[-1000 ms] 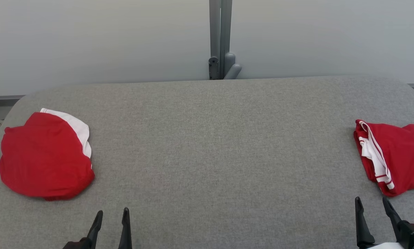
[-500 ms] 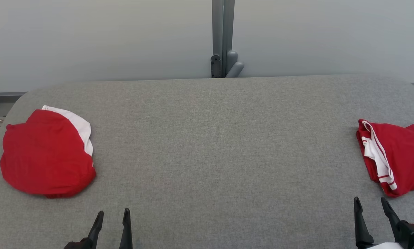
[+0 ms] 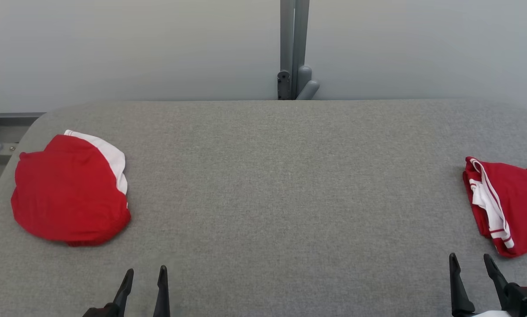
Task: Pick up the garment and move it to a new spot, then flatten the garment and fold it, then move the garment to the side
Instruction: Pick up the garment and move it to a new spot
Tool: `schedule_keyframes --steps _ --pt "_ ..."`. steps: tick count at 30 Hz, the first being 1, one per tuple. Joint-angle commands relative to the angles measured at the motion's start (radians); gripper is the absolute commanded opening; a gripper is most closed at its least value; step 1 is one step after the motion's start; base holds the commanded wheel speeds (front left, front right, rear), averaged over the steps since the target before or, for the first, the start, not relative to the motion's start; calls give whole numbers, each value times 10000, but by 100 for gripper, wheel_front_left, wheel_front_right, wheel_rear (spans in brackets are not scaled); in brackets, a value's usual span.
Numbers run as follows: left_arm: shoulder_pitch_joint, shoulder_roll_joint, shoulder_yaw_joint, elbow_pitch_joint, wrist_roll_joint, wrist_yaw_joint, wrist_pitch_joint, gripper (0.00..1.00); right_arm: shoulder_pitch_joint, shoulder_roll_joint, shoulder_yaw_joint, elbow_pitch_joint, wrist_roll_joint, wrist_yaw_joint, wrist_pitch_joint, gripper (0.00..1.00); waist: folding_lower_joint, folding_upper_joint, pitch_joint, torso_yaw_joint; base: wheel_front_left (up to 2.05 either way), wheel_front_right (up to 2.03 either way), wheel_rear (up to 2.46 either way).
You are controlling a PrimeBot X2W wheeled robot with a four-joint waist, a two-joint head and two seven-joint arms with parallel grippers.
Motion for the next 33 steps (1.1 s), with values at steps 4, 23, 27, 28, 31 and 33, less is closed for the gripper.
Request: schedule_keyframes --steps 4,23,27,28,31,33 --pt "-49 16 72 1 -54 51 3 100 202 -22 31 38 97 -11 -25 100 0 0 -61 581 0 0 0" --pt "423 19 557 -13 276 11 3 100 72 -26 628 216 447 -11 -27 100 0 0 -374 3892 0 0 0" --pt "503 17 775 -179 115 77 3 100 -162 -26 866 277 318 -11 -25 100 0 0 -238 4040 0 0 0" --pt "514 17 794 -201 81 87 3 100 -192 -27 892 300 274 -11 -25 100 0 0 -216 4058 0 0 0" --pt "530 17 837 -230 6 92 3 100 -277 -27 948 346 230 -11 -25 100 0 0 -173 4093 0 0 0" --pt "535 17 829 -234 5 85 3 100 -295 -27 960 373 207 -11 -25 100 0 0 -163 4099 0 0 0"
